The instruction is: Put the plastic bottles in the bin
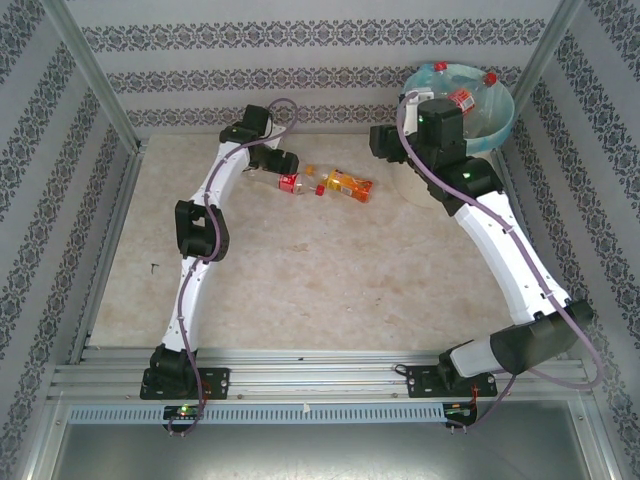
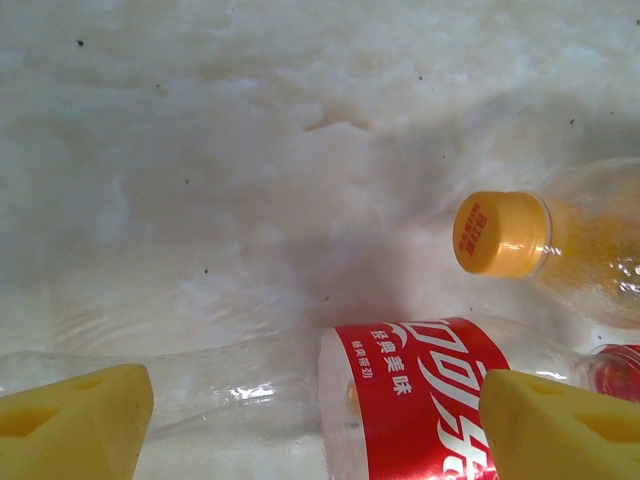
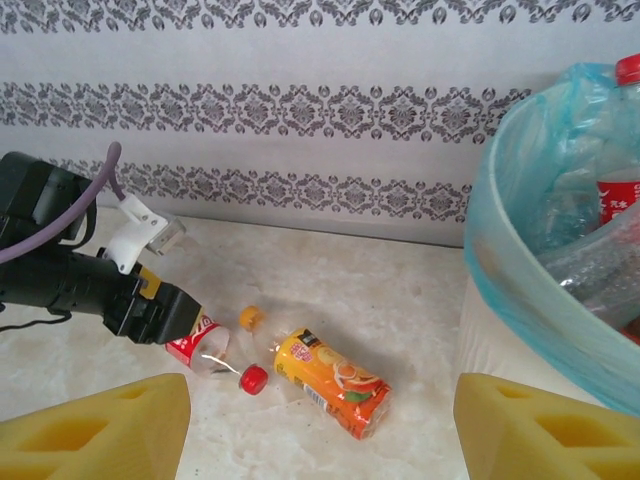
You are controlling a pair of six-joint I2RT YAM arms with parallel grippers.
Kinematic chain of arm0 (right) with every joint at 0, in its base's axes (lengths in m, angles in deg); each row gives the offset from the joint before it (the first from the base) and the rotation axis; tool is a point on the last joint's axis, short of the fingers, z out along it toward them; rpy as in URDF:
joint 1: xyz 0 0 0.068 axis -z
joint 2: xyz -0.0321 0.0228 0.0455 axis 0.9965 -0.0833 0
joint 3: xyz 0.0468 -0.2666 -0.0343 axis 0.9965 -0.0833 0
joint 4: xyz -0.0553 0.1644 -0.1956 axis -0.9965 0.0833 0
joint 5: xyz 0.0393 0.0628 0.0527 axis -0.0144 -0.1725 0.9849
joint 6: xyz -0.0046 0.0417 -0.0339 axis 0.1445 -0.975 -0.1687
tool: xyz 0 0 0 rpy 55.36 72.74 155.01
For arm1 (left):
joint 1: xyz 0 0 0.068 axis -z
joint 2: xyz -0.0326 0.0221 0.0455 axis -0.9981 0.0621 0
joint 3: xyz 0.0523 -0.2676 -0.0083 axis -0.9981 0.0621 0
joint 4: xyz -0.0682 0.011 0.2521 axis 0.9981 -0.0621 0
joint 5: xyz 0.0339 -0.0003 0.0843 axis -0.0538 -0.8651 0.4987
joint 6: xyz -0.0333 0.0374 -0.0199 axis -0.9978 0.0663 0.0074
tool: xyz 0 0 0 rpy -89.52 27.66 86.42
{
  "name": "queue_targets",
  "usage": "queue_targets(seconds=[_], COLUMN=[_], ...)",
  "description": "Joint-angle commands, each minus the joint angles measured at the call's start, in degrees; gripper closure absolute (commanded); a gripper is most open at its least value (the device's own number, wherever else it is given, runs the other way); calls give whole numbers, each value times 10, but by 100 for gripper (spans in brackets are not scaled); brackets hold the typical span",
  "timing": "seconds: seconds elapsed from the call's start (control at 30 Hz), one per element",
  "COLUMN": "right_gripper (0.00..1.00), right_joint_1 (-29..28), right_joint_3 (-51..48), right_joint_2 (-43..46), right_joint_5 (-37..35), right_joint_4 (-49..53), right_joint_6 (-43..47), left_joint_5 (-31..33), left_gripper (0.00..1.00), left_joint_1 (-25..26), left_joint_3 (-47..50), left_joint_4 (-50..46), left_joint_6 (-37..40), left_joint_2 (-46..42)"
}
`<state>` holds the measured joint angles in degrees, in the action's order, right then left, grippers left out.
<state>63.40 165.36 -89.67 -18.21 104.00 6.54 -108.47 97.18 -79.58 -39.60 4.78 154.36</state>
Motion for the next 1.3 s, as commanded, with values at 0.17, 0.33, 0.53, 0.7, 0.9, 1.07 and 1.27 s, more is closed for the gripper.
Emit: queue_targets(seconds=[0.17, 0.33, 0.53, 0.7, 0.9, 1.07, 1.27], right_gripper=[29, 29, 29, 29, 29, 29, 29], right_joint_1=[-25, -33, -38, -38, -41, -43, -55], right_joint_3=[-12, -20, -27, -32, -32, -34, -32], right_joint_2=[2, 6, 10, 14, 13, 14, 17], right_joint_5=[-16, -19, -17, -13, -5, -6, -7], right_joint_4=[-17, -22, -25, -32, -35, -34, -31], right_joint_6=[7, 6, 5, 2, -3, -7, -14], left_joint_5=[-20, -25, -39, -29, 1, 21, 21], left_gripper=[16, 16, 14, 14, 15, 22, 34], left_joint_1=[-3, 2, 13, 21, 30, 32, 33], left_joint_3=[159, 250, 412, 495, 555, 581, 613], left_joint_4=[-63, -33, 54, 79, 104, 109, 150], left_joint_6=[-26, -39, -30, -32, -27, -23, -16], left_joint_2=[-93, -147, -235, -267, -296, -317, -369])
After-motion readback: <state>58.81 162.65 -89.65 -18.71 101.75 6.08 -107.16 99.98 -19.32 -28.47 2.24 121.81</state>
